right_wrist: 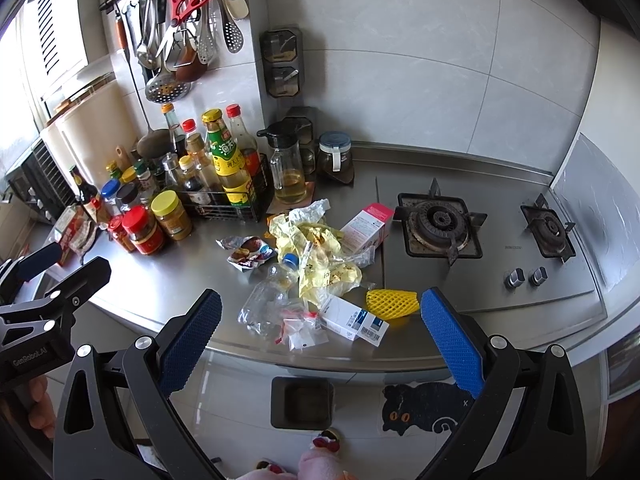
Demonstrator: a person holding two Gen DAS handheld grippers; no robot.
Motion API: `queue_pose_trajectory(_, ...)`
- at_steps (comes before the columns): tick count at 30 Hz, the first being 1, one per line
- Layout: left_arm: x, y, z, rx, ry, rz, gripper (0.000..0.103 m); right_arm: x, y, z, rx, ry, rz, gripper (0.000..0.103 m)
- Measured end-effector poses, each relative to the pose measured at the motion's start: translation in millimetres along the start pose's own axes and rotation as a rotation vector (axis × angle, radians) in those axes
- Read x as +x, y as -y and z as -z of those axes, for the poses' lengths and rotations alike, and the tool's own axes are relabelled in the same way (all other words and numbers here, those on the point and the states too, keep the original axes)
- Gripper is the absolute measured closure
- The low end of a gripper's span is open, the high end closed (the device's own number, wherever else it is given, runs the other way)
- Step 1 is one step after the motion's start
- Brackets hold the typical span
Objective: Collect trash
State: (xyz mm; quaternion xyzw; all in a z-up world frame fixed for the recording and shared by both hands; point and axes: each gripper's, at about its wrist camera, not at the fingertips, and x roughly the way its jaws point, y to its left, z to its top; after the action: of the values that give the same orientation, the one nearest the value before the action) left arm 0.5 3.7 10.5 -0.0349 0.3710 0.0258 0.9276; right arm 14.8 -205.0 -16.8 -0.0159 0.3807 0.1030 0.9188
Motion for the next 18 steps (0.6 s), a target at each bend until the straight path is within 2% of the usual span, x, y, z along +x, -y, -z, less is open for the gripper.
queue_pose_trajectory(18,9.0,-1.9,-0.1,-0.006,-0.016,-0.006,0.008,7.4,3.8,1.0,0.015,-0.004,0.0,0.003)
